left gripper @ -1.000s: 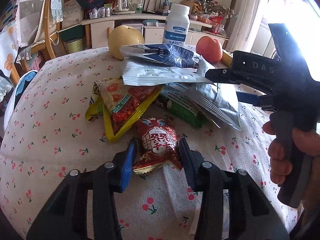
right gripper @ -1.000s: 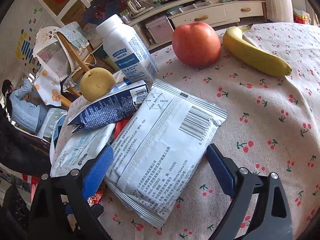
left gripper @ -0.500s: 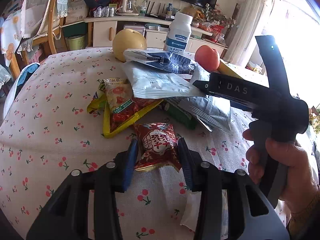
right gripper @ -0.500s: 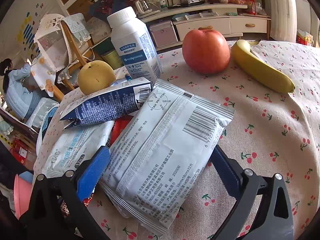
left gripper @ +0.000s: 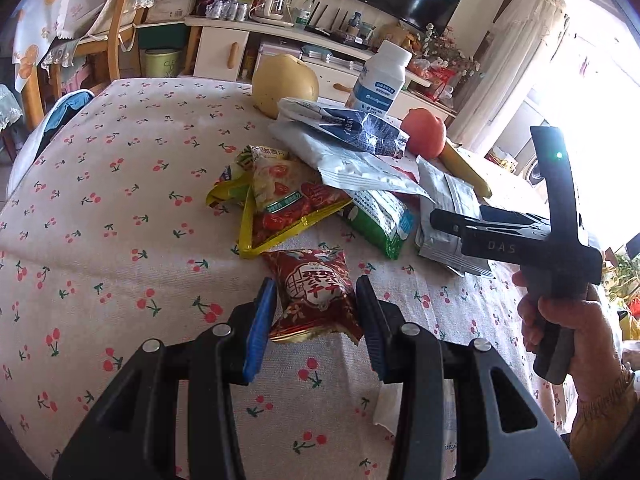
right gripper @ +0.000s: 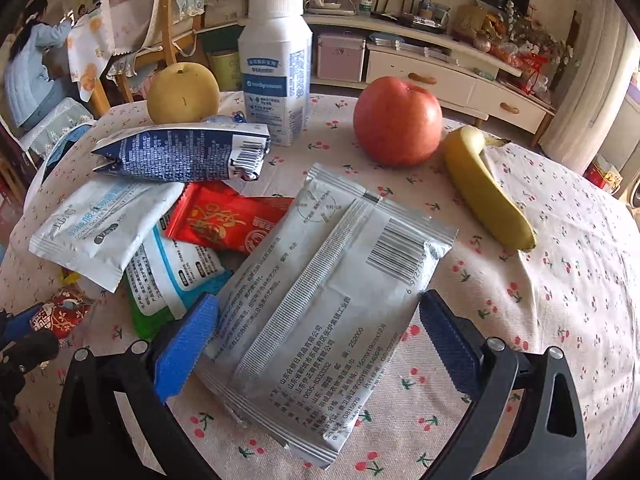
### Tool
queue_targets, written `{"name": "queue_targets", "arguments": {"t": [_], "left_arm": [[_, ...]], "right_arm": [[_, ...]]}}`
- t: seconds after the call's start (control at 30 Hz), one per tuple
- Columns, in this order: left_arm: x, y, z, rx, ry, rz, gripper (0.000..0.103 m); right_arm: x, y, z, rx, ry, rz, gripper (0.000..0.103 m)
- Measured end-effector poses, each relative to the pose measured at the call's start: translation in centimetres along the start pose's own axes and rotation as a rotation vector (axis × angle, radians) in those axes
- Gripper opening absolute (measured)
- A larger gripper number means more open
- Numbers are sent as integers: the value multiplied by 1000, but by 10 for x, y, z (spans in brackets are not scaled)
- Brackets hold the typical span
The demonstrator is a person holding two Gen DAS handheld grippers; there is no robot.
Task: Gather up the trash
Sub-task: 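Lift the red snack packet with the left tool while the right tool lifts the white packet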
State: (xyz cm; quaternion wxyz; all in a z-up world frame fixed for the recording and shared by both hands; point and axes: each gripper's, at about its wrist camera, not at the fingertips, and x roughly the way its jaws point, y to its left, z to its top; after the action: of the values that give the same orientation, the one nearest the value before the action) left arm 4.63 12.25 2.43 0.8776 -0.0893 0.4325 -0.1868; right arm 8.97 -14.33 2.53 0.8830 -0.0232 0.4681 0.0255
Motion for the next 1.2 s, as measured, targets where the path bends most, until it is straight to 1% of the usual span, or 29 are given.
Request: {"name": "queue_targets", "arguments": {"t": [0.1, 0.17, 0.2, 0.3, 0.43, 0.47, 0.57, 0.63, 0.73, 0.83, 0.87, 0.9, 0.97, 1.0, 1.07, 1.1, 1.13, 1.2], "left_arm": [[-1, 1, 2, -9, -5, -6, 43], [-2, 2, 1, -9, -8, -6, 43], [-2, 2, 1, -8, -7, -7, 43], [-2, 2, 1, -9, -7, -6, 43], [-3, 3, 1, -4, -9, -7, 43], [-3, 2, 0, -1, -9, -7, 43], [-4, 0, -3, 8, -4, -5, 43], [-5, 0, -4, 11, -7, 0, 43], [-8, 2, -4, 10, -12, 6, 43], [-13, 4, -4, 2, -21, 7, 43], [-15, 5, -4, 5, -26, 7, 43], [-17, 4, -5, 9, -31, 7, 39], [-20, 4, -6, 13, -36, 4, 37], [-21, 4, -7, 13, -39, 1, 37], [-22, 5, -8, 13, -36, 6, 37], [-22, 6, -9, 12, -33, 7, 37], [-21, 6, -10, 10, -29, 5, 37], [-20, 7, -12, 14, -18, 6, 37]], "right_arm": [[-4, -13, 0, 89, -30, 40, 99], [-3, -17, 2, 159, -31, 82, 99], [-3, -18, 2, 183, -31, 83, 99], [-2, -10, 1, 170, -50, 32, 99], [4, 8, 0, 89, -63, -63, 99], [5, 9, -1, 79, -66, -76, 99], [8, 7, -1, 84, -64, -75, 97], [8, 5, -1, 80, -48, -63, 89], [5, 7, -5, 52, -31, -52, 83], [-3, 7, -12, 21, -36, -34, 73], [-6, 7, -14, 15, -43, -26, 66], [-10, 8, -16, 7, -51, -16, 57], [-17, 11, -20, -9, -69, -11, 49], [-19, 12, -22, -13, -73, -12, 49], [-22, 10, -26, 3, -91, 0, 49], [-24, 7, -27, 15, -96, 13, 50], [-26, 4, -27, 38, -102, 15, 55], [-29, -5, -27, 111, -109, 5, 90]]}}
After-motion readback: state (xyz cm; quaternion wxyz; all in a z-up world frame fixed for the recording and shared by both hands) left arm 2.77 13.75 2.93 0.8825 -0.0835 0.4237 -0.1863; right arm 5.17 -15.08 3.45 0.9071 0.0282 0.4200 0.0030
